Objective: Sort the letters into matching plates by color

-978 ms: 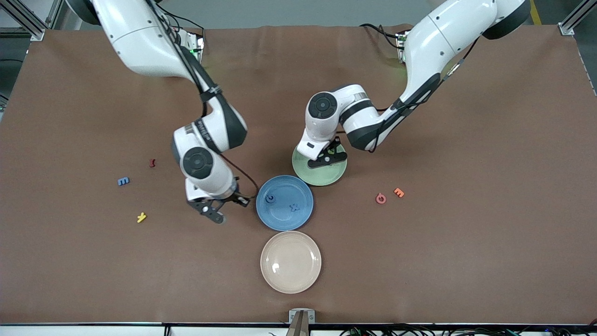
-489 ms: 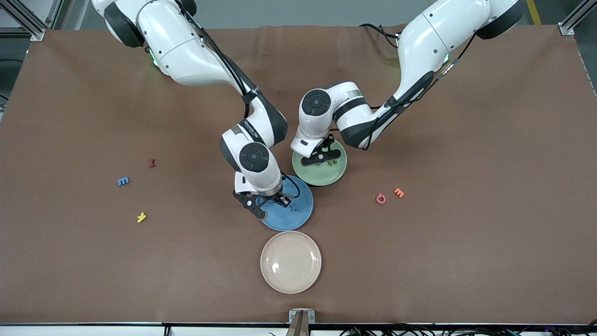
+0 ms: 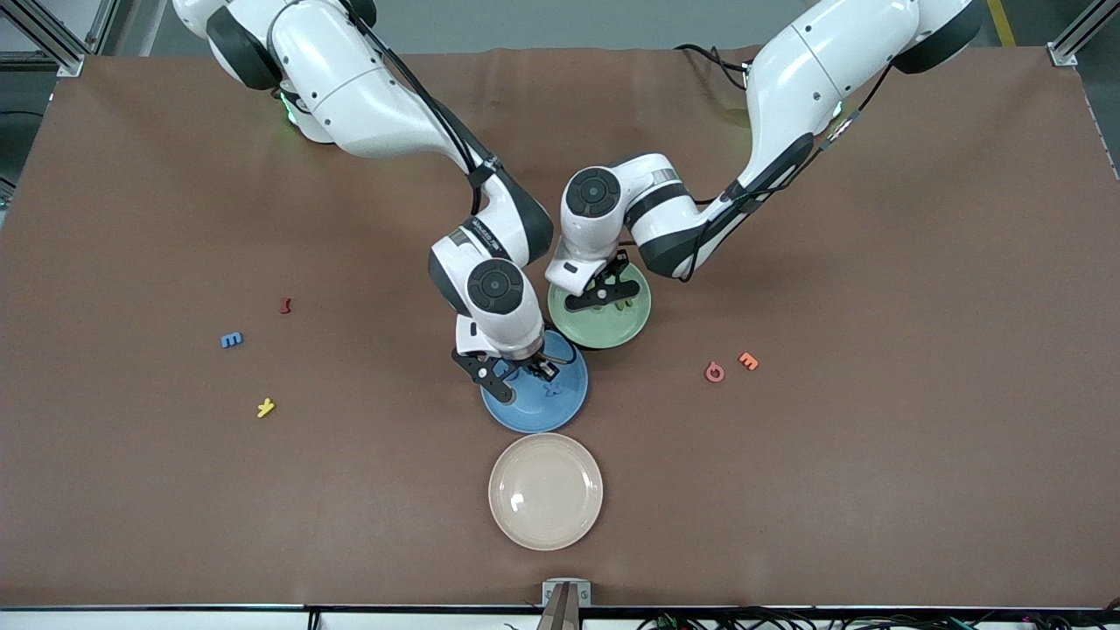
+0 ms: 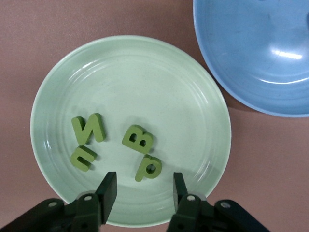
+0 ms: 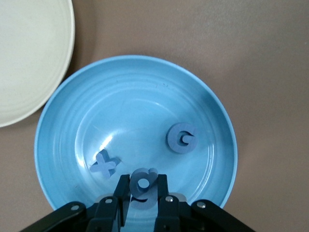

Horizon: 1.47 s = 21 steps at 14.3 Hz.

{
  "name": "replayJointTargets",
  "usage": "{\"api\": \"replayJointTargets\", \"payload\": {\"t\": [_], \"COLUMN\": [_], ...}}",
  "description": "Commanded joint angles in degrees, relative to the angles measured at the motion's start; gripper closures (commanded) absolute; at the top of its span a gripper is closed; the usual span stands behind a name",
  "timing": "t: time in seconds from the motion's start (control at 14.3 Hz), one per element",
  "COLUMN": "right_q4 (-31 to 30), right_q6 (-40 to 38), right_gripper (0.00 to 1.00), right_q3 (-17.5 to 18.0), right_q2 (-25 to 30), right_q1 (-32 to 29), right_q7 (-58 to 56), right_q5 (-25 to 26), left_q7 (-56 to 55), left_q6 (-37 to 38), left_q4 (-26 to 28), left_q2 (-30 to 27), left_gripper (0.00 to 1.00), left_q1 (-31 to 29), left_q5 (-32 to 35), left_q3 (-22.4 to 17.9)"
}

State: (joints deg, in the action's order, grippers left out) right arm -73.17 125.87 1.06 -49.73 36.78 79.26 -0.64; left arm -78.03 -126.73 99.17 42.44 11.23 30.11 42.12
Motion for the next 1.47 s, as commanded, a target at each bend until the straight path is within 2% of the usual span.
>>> {"api": "replayJointTargets", "payload": {"t": [0.0,0.35,0.42,0.49,0.56,0.63,0.77,0.84,0.98,1.19,1.4], "right_q4": [1.4,1.4,1.4,1.4,1.4,1.4,1.4,1.4,1.3,0.2,-2.3], "right_q6": [-0.9,-1.0,-1.0,-1.0,-1.0,-1.0,-0.9,-0.8,-0.9,-3.9,-7.6], "right_gripper": [0.98,0.96,0.89,0.5,0.06,0.0,0.0,0.0,0.0,0.0,0.0], "right_q3": [-0.6,-0.6,-0.6,-0.6,-0.7,-0.7,-0.7,-0.8,-1.0,-1.1,-1.2], "right_q2": [-0.6,-0.6,-0.6,-0.6,-0.6,-0.5,-0.5,-0.5,-0.4,0.3,3.5], "right_q1": [1.3,1.6,1.7,1.6,1.6,1.8,1.9,2.0,1.6,0.0,-2.4], "right_q7": [2.6,2.6,2.6,2.5,2.5,2.3,2.3,2.3,2.0,-4.0,-8.3], "right_q5": [-0.4,-0.4,-0.3,-0.3,0.2,0.5,0.6,0.6,1.1,1.6,1.7], "left_q7": [0.4,0.6,0.9,1.6,2.3,3.2,7.3,10.3,19.4,33.4,45.0], "left_q6": [1.1,1.1,1.1,1.1,1.1,1.1,1.1,1.1,1.3,3.6,4.2], "left_q4": [-1.0,-2.8,-3.4,-3.9,-4.6,-5.1,-5.0,-4.8,-3.7,-1.0,4.3], "left_q2": [-0.9,-2.8,-2.9,-3.3,-3.6,-3.6,-4.8,-5.1,-8.5,-15.9,-23.3], "left_gripper": [0.44,0.42,0.41,0.36,0.28,0.21,0.12,0.11,0.11,0.11,0.11], "left_q1": [-0.6,-5.6,-6.7,-7.7,-8.5,-9.5,-10.2,-12.1,-14.6,-15.2,-15.1], "left_q5": [-0.9,-0.7,-0.7,-0.8,-0.8,-0.8,-1.9,-4.0,-12.0,-24.4,-32.0], "left_q3": [-0.5,0.0,0.3,0.5,0.6,0.7,0.5,0.5,0.0,-5.8,-11.7]}}
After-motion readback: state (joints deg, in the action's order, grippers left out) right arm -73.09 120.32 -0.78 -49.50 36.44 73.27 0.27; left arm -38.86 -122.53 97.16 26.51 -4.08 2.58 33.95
